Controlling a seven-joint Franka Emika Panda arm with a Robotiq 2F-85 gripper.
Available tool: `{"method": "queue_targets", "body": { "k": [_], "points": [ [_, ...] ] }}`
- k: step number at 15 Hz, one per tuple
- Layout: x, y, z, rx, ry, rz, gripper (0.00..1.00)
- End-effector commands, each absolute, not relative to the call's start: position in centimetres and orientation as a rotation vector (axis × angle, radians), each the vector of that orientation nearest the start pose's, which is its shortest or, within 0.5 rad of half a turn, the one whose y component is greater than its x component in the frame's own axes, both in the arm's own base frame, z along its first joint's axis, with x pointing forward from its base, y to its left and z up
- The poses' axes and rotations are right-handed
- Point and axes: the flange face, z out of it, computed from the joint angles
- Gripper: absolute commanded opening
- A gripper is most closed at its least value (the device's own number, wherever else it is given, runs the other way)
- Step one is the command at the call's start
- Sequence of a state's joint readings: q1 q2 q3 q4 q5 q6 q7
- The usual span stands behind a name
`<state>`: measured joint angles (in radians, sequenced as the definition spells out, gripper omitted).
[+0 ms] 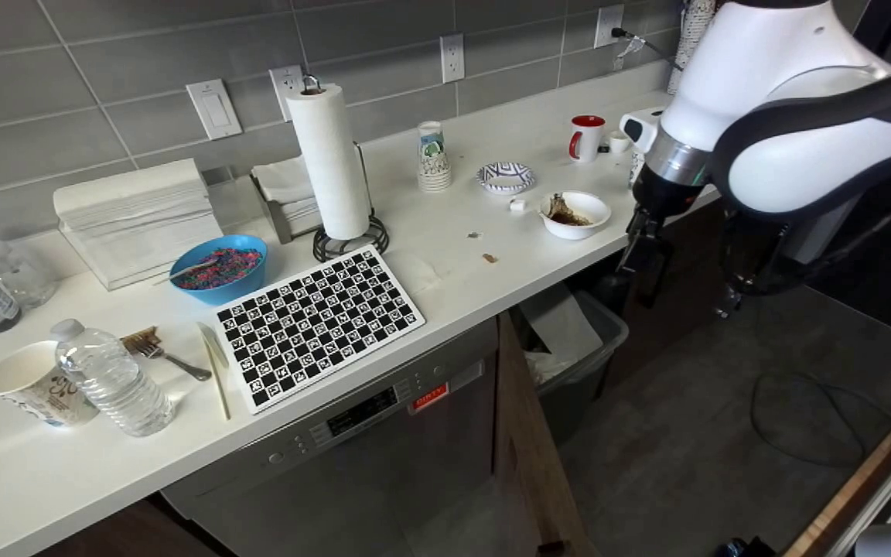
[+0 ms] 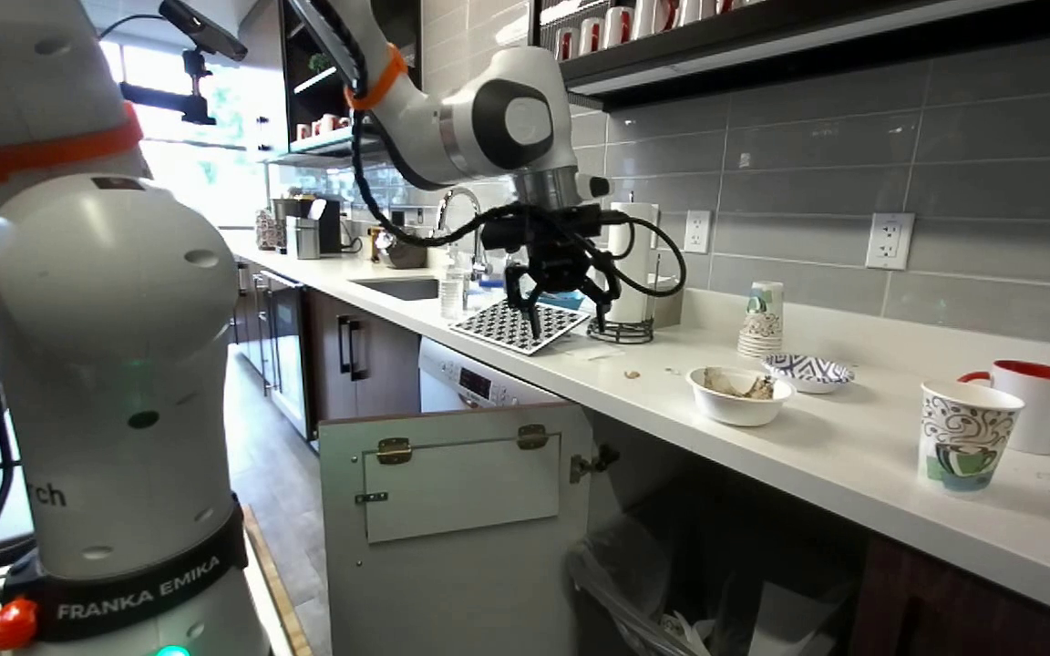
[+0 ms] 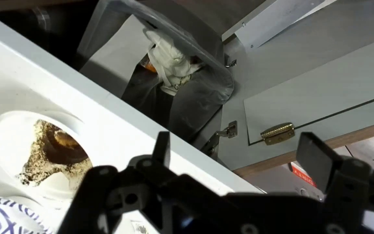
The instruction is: Pick up one object from the countertop and put it inside the grey bin.
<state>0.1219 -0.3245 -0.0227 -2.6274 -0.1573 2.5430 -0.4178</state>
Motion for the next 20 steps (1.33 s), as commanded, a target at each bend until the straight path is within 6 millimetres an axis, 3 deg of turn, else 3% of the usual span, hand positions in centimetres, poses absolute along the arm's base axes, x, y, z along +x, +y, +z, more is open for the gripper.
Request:
{"method": "queue_targets", "body": {
  "k": [1,5,12,14,15,20],
  "points": [
    [49.6,5.0,35.4,-3.008,-1.089,-0.316,1.0],
    [55.3,7.4,33.8,-2.911,-1.118,-0.276,1.0],
    [61.9,12.1,31.0,-2.855,-1.172,-0.216,1.0],
    [63.1,12.9,30.5,-2.818,-1.202,-0.197,1.0],
    [61.4,12.5,31.2,-2.85,-1.187,-0.243,1.0],
    [63.0,13.0,30.5,-2.887,-1.126,-0.242,1.0]
  ]
}}
